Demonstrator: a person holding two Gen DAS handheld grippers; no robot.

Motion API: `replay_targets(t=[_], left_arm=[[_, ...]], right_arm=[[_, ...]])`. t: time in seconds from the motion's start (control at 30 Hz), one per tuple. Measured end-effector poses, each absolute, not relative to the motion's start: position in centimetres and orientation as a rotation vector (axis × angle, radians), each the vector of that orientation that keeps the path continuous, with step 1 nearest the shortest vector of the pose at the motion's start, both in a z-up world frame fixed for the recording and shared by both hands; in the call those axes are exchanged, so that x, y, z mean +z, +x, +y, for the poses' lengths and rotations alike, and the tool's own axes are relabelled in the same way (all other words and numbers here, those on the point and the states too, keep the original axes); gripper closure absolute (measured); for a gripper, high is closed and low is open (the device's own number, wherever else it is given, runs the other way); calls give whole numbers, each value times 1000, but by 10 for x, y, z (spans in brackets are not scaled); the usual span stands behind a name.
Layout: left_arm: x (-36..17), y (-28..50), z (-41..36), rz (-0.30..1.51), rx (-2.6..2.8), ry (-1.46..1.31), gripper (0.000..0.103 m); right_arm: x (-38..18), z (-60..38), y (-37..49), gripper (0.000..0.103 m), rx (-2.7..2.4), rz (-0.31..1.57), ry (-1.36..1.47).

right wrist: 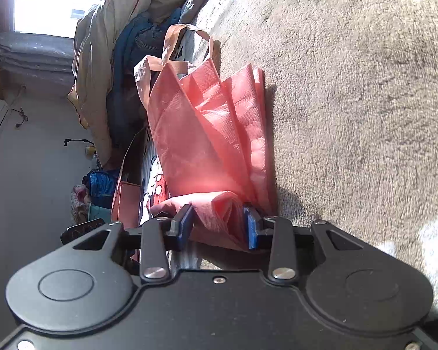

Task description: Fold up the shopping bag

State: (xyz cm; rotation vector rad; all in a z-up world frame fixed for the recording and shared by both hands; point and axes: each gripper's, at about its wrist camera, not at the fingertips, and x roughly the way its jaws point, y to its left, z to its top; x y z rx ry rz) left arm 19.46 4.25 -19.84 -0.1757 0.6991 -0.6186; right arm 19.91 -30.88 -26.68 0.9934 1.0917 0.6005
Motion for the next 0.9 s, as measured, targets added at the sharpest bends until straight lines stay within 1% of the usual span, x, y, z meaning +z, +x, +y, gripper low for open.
replay_targets(t=[0.03, 0.13, 0.2, 0.33, 0.43, 0.5, 0.6, 0.63, 0.67, 0.73, 0.83, 0.9], left_arm=[[-195, 186, 36, 648, -578, -94, 64], [-183, 146, 18, 421, -486, 145, 63], [-185, 135, 11, 388, -567, 154, 63], [-200, 149, -11, 441, -610, 174, 62], [-204, 168, -24, 550, -603, 203, 62], [-202, 177, -29, 605, -616, 227, 62], [-202, 183, -35, 640, -619, 269, 62], [-203, 184, -38, 649, -615, 284, 62], [-202, 185, -42, 661, -604, 296, 62], [-203, 188, -45, 687, -587, 302, 62], [-201, 191, -47, 716, -571, 298, 62], [-202, 191, -44, 717, -573, 280, 62]], right_arm=[[-267, -308, 200, 72, 595, 1094, 995], [-265, -307, 201, 72, 582, 1097, 995], [-265, -307, 200, 72, 573, 1090, 1009], [-268, -307, 195, 72, 555, 1066, 1037], [-267, -307, 192, 79, 538, 1060, 1029], [-260, -305, 191, 79, 543, 1051, 968], [-229, -286, 183, 76, 542, 983, 681], [-217, -276, 177, 71, 532, 938, 545], [-206, -265, 168, 67, 516, 881, 406], [-187, -239, 142, 67, 528, 724, 94], [-182, -207, 120, 65, 594, 563, -294], [-184, -199, 118, 67, 645, 495, -466]])
